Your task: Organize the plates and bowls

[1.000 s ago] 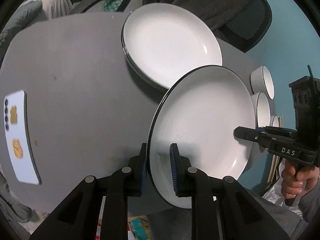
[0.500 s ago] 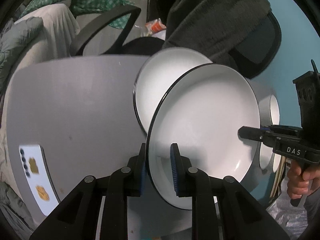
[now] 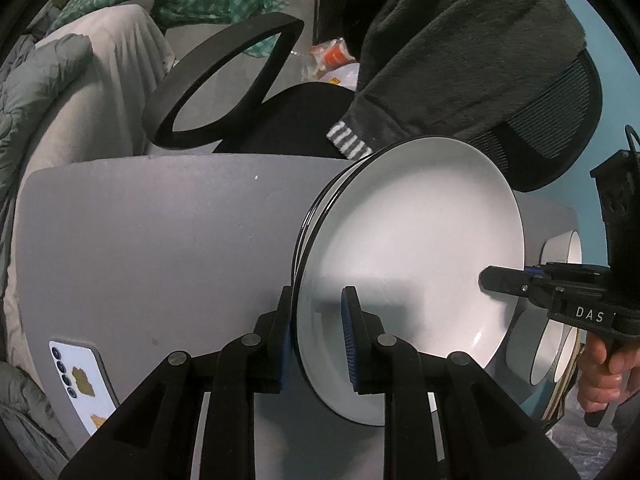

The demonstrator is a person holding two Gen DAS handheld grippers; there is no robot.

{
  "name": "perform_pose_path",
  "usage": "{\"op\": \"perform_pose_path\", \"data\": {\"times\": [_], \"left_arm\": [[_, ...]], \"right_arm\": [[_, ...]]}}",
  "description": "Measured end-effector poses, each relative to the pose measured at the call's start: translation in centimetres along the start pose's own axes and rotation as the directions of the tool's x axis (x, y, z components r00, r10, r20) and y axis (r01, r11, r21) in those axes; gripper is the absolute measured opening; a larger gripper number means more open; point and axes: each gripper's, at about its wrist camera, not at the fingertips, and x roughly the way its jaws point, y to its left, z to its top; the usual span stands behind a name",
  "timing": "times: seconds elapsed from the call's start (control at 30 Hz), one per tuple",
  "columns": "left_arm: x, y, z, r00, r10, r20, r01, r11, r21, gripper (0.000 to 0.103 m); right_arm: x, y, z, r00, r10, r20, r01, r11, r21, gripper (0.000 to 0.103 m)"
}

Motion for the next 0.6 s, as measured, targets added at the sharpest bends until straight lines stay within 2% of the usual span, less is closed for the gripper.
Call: {"op": "perform_pose_path", "data": {"times": [0.27, 0.6], "left_arm": [[0.7, 0.1, 0.4, 1.0, 0.016, -0.023, -0.016, 1.0, -0.018, 0.022], [1.5, -0.5, 0.9, 0.998, 0.058, -0.03, -0.058, 0.998, 0.014, 0.023]], "right_arm": [[1.0, -0.4, 0.8, 1.0, -0.004, -0.029, 0.004, 1.0, 0.01, 0.014], [0.7, -0.6, 2.0, 0.998, -0.044, -0.045, 0.044, 0.999, 0.015, 0.014]]}}
